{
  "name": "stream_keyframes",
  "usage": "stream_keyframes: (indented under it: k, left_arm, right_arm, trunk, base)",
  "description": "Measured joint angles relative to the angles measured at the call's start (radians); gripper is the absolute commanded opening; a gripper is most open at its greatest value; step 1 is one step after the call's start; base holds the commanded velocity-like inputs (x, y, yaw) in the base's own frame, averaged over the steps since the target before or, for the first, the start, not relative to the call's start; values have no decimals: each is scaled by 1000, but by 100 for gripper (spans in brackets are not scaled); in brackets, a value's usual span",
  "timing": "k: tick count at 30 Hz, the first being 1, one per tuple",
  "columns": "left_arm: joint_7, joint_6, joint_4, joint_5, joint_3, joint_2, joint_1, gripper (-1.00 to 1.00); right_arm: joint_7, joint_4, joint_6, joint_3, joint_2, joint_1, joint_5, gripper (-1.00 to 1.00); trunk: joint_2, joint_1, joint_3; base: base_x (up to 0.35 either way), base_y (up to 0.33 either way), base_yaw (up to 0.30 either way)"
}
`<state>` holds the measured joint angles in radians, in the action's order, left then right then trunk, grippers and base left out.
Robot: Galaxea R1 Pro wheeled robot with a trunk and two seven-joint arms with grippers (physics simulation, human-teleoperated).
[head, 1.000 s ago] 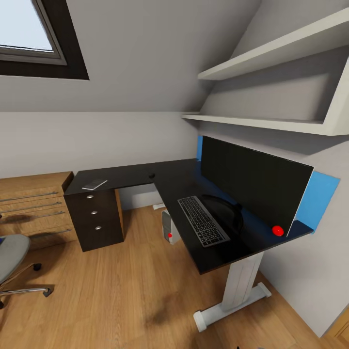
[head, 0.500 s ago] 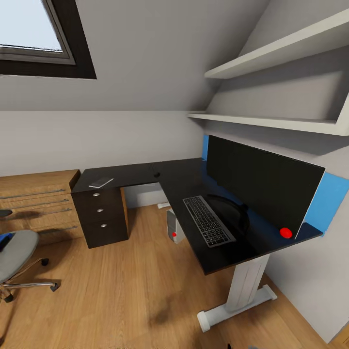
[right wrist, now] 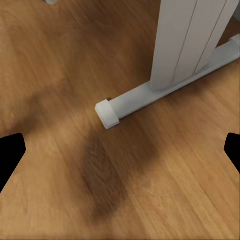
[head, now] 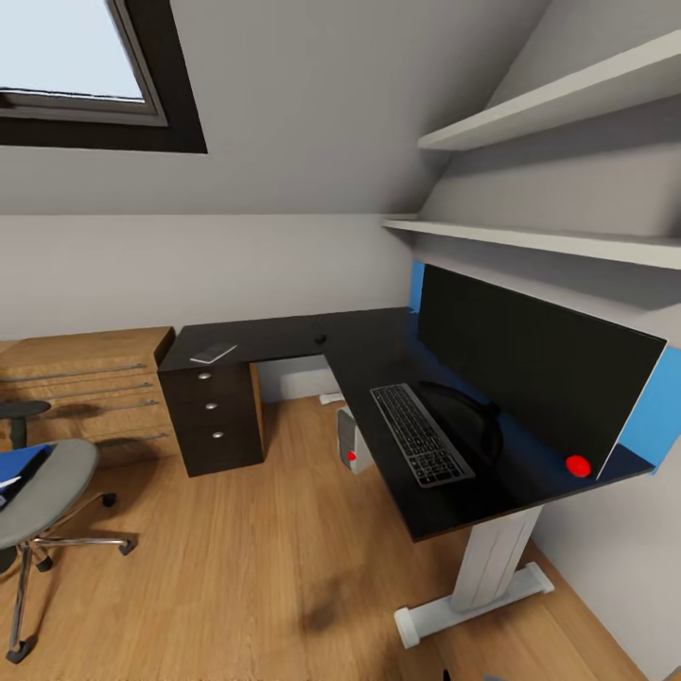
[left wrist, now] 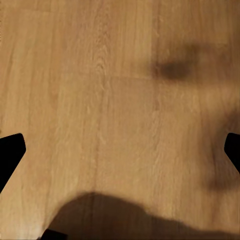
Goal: In the bedroom, organize the workspace by keeping the computer under the desk, ensuring the monitor is on the desk, placing the keyboard on the desk next to the monitor, placing the mouse on the desk next to the keyboard, moving the folder from the swivel chair onto the desk next to the mouse, stacking the notebook on top of the folder with the pen on top of the notebook, and positioning the swivel chair next to the desk.
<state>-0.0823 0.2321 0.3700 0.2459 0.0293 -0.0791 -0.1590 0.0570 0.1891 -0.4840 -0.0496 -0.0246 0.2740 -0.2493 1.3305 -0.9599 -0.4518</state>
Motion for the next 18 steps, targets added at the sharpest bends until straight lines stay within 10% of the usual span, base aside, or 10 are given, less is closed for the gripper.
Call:
stream_keyframes:
  k: [18]
  left_arm:
    - [0, 0, 0, 0, 1, 0, 0, 100]
  right_arm:
    - [-1, 0, -5, -3, -1, 0, 3, 100]
  trunk:
    - [-126, 69, 55]
  base:
    - [0, 0, 3]
